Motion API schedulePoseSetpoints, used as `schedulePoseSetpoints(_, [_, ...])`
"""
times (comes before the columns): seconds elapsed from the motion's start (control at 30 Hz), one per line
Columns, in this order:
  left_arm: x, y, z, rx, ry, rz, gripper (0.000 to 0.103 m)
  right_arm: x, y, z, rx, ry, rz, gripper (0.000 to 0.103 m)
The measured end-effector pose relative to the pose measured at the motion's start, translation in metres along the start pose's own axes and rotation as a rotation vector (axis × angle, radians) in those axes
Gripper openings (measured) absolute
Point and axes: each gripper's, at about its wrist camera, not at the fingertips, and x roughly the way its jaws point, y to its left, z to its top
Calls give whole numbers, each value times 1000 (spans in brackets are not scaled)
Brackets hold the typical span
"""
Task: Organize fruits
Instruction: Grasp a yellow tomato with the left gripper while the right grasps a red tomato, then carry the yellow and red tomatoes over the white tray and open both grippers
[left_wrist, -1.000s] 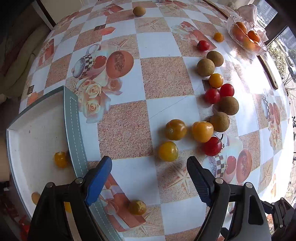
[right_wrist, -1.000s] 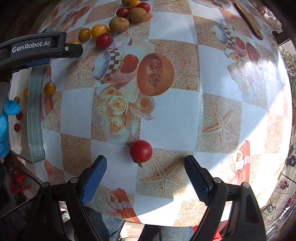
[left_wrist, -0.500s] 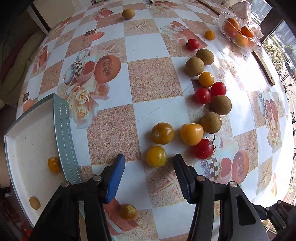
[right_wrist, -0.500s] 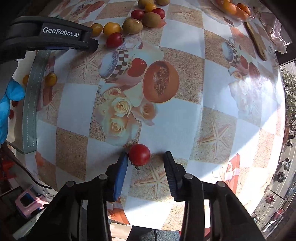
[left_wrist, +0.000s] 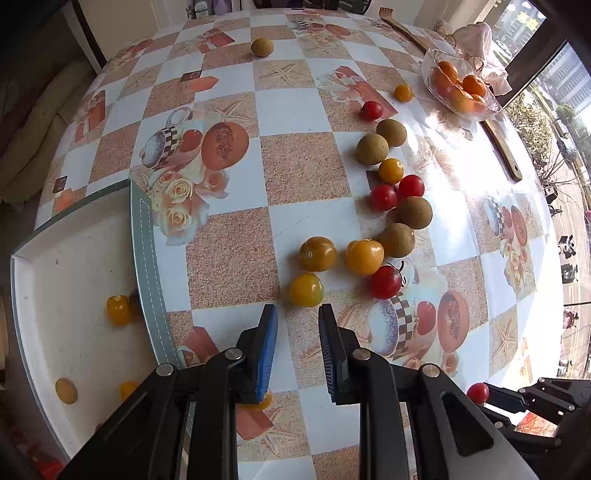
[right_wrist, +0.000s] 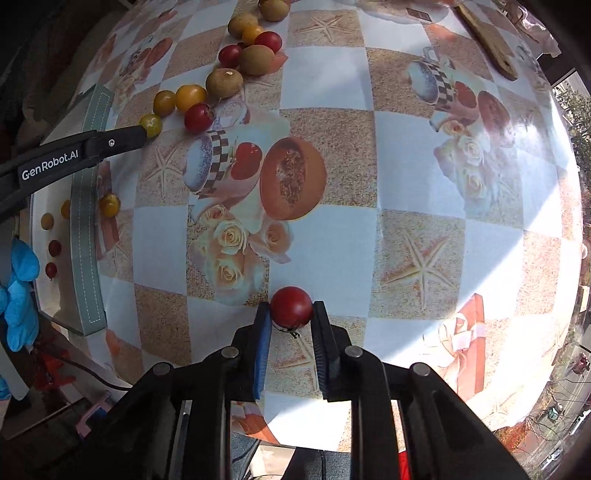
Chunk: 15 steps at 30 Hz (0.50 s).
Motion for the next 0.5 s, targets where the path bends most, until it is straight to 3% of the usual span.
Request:
schedulePoseSetpoints(0.17, [-2, 6, -8, -13, 8, -12, 25, -2, 2, 9, -2, -4, 7, 24])
schedulePoseSetpoints(0.5, [28, 1, 0, 18, 25, 21, 28, -11, 0, 0, 10, -1, -2, 24])
